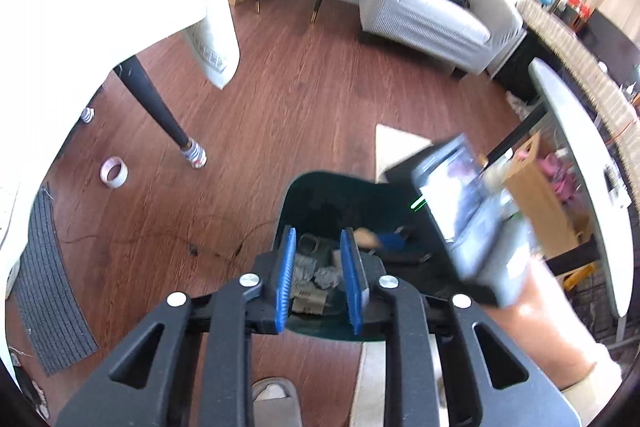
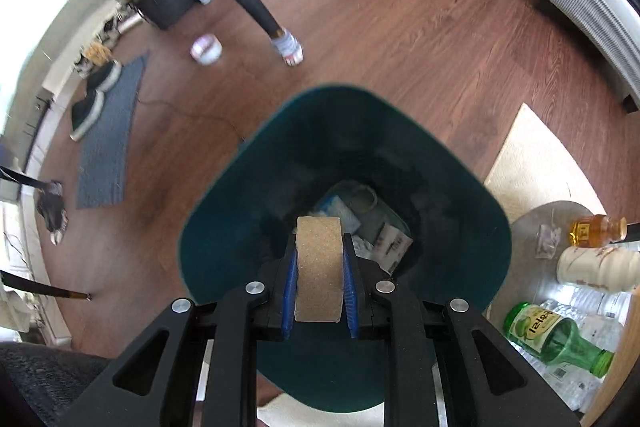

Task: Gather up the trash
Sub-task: 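Open both tools to drop the lid and tape roll into the bin, then move both tools back toward the black package on the table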

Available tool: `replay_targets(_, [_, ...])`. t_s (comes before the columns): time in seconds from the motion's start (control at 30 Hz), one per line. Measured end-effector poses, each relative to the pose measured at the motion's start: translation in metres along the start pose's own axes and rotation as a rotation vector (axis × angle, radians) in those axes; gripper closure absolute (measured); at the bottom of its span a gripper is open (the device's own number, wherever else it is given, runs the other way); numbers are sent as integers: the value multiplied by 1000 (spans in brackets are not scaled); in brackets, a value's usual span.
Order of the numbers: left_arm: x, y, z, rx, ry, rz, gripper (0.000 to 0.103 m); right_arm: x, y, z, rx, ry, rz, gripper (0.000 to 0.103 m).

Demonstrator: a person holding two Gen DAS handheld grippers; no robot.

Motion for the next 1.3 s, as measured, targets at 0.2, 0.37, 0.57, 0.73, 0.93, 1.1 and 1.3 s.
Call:
replay_targets(0.2, [14, 35, -14, 75, 35, 79, 80, -6, -27, 9, -76, 7, -5, 60])
replay_targets(0.37, [25, 57, -20, 139, 42, 111, 80, -14, -38, 17, -130, 38, 7, 58])
replay_targets(0.57, [32, 70, -28, 177, 65, 142, 80, -19, -37, 25, -144, 70, 8, 57])
replay_targets(0.73, [43, 87, -31, 214, 82, 175, 80, -25, -22, 28, -115, 94, 31, 56])
replay_targets(0.93, [54, 110, -31, 271, 91, 201, 77, -39, 29, 22, 24, 140, 38, 57])
replay_targets(1.1, [62, 129, -32, 331, 90, 207, 73, -36, 89, 18, 174, 137, 59, 63])
replay_targets(1.3, [79, 143, -29, 379, 66, 233, 65, -22, 158, 30, 328, 113, 87, 63])
Point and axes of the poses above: each gripper's, at about its wrist camera, not at the fingertips, and y roughly against the way its jaws point, x to its right, z to its underside, the point moved 1 cm from there along -y, roughly the way its jaws point, and after that the axes turned 15 degrees about y, right-handed, at the moved point
